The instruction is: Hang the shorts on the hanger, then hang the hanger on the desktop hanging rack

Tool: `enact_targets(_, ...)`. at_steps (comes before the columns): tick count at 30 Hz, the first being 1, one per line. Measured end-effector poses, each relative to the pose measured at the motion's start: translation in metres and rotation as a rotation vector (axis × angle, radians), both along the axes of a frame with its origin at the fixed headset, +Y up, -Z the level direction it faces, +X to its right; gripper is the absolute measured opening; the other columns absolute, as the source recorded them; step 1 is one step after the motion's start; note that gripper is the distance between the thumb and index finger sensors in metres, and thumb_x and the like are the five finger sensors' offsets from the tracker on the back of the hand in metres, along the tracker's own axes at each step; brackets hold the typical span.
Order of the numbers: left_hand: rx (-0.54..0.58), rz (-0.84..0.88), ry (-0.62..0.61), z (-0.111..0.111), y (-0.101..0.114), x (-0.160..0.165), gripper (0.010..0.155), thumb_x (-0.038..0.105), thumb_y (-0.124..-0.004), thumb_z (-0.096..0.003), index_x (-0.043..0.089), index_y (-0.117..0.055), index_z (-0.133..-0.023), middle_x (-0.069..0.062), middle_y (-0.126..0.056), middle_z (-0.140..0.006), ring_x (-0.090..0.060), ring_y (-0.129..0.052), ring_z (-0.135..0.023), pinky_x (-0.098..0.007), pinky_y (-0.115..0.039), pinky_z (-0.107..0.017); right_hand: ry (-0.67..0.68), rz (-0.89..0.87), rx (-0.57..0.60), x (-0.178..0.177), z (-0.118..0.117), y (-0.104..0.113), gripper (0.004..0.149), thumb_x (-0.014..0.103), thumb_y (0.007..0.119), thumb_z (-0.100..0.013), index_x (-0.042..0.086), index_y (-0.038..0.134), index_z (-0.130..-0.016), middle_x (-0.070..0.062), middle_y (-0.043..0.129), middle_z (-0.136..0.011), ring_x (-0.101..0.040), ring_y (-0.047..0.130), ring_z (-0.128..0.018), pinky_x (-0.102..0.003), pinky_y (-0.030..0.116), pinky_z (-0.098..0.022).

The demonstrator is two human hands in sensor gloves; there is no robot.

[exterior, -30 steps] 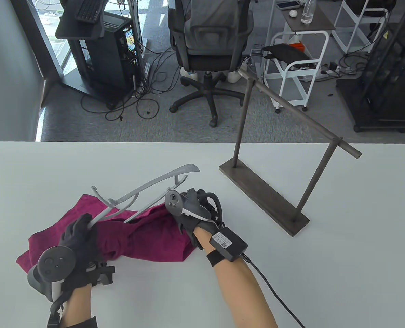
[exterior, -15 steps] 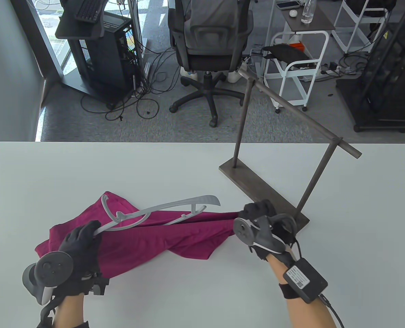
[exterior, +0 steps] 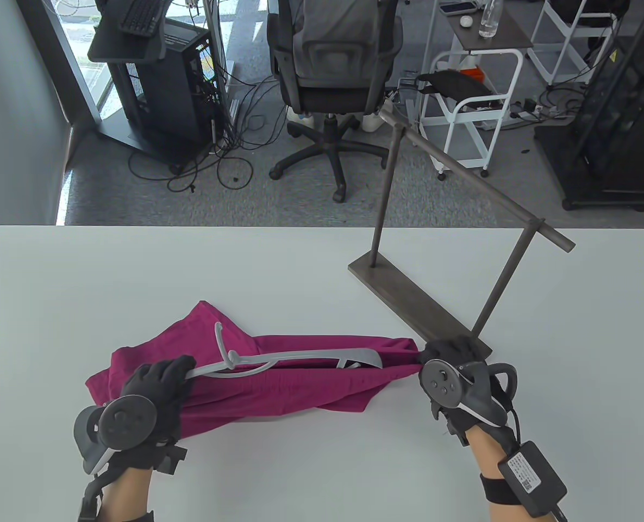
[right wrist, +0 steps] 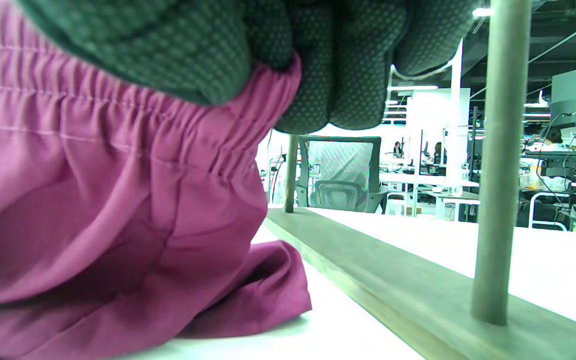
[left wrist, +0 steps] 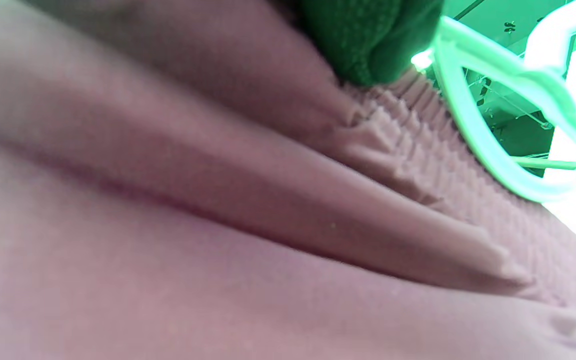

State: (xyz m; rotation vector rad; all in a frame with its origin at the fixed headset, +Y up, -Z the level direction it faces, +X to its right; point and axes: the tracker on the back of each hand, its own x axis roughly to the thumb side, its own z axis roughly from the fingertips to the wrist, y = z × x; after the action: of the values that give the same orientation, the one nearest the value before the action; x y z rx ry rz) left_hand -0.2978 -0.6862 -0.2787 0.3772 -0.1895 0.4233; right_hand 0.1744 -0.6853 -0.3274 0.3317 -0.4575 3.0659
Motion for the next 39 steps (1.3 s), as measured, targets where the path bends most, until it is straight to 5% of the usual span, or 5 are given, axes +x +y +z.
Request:
enact_targets(14,-0.009,-0.040,-0.037,-0.005,-0.002,0.031,0.053,0.035,-0.081,-0.0384,0.028,-0.079,-0.091,-0.005,-0.089,-0.081,-0.030,-0.097,-0.060,-0.058,-0.069,-0.064,0.049,0.039,0.056,-0.012,0.019,0.014,0.029,0.037,0.091,-0.039,0.030,0.090,-0.067,0.000,0.091,-0.085,-0.027,0.090,-0.080,-0.051,0.072,-0.072)
enact_targets(39,-0.003,-0.062,-0.067,-0.002,-0.012,0.050,0.053,0.036,-0.082,-0.0391,0.028,-0.078,-0.091,-0.005,-0.087,-0.084,-0.031,-0.096,-0.066,-0.059,-0.067,-0.065,0.137,0.076,0.058,-0.046,0.028,0.003,0.036,0.038,0.084,-0.043,0.029,0.082,-0.078,-0.002,0.082,-0.093,-0.030,0.082,-0.087,-0.055,0.068,-0.074)
